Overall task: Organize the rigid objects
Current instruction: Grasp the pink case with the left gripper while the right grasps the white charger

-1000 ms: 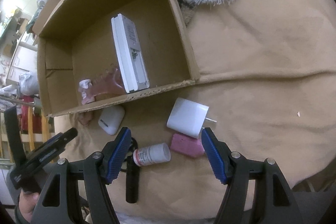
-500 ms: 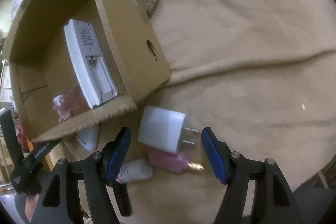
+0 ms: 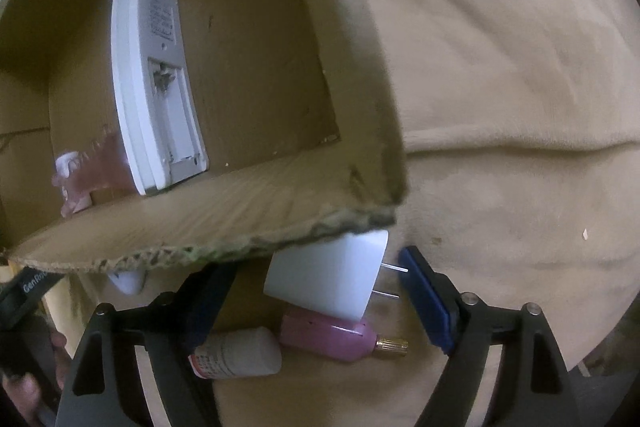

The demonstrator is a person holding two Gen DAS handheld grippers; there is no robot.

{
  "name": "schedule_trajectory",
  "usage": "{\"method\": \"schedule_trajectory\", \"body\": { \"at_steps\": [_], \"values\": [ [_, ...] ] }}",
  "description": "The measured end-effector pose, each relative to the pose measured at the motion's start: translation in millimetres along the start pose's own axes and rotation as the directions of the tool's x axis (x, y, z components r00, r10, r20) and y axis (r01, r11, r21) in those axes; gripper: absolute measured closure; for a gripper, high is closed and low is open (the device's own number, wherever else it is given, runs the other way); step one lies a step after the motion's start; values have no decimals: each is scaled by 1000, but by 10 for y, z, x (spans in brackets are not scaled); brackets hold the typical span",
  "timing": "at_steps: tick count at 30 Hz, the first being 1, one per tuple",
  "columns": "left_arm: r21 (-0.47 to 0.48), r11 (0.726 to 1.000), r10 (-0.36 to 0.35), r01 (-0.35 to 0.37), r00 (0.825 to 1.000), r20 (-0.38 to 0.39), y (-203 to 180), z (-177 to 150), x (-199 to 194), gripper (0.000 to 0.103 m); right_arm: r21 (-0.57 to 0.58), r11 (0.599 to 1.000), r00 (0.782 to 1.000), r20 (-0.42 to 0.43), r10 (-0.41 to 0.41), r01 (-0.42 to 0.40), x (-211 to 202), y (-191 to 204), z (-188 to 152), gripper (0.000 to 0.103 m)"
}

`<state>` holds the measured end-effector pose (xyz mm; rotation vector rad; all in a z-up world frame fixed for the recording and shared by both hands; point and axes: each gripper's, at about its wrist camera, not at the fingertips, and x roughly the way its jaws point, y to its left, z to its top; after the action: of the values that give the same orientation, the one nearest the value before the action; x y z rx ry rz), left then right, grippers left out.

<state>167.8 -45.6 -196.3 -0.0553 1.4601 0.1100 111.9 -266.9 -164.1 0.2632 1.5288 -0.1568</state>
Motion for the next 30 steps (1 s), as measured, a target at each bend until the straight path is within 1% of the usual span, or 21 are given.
{"method": "schedule_trajectory", "body": {
  "at_steps": [1,3,4,5,6,10,12,15,16,18,19,21,23,26,28,30],
  "values": [
    [0,1000,-5,5,1000,2,14,-3,7,15,-11,1000,1000,5,-16,16,-3,16,0,23],
    [10,1000,-9,9,1000,0,36,7,15,25,-20,999,1000,13,-28,28,19,74,-3,34],
    [12,1000,-13,13,1000,3,96,6,12,37,-14,999,999,22,-30,30,14,70,6,37],
    [16,1000,-14,14,1000,9,100,17,-5,51,-11,1000,999,27,-26,26,6,59,13,37],
    [19,1000,-11,11,1000,12,94,24,-22,54,-10,1000,999,27,-17,17,16,56,8,37],
    [11,999,-38,38,999,7,167,50,13,54,-24,1000,999,46,-15,16,3,68,-42,37],
    [16,999,-34,34,999,9,175,51,0,54,-27,1000,999,52,-5,6,3,66,-20,38],
    [12,1000,-21,21,1000,13,197,48,-14,54,-29,1000,998,58,9,-7,-64,-49,-136,38],
    [9,1000,-22,21,1000,17,215,15,-21,54,-25,1000,999,54,-3,4,-48,-13,-105,38],
    [1,1000,-11,11,1000,24,253,-1,-84,54,-27,1000,998,62,11,-9,-76,1,-113,38],
    [1,1000,-6,6,1000,29,224,-134,-152,54,-32,999,998,69,12,-10,-100,16,-126,38],
    [0,1000,7,-7,999,41,264,-171,-202,54,-44,999,996,84,13,-10,-248,-50,-117,38],
    [-11,1000,12,-12,999,48,334,-226,-343,54,-46,999,995,92,26,-22,-290,-52,-138,38],
    [-56,998,14,-11,998,54,489,-293,-502,54,-56,998,993,109,47,-41,-384,-28,-207,38],
    [-93,996,-4,10,998,62,623,-306,-706,54,-70,997,992,116,52,-45,-448,7,-279,38],
    [-80,997,9,-1,996,94,699,-335,-929,54,-88,994,990,124,70,-59,-543,9,-367,38]
  ]
}}
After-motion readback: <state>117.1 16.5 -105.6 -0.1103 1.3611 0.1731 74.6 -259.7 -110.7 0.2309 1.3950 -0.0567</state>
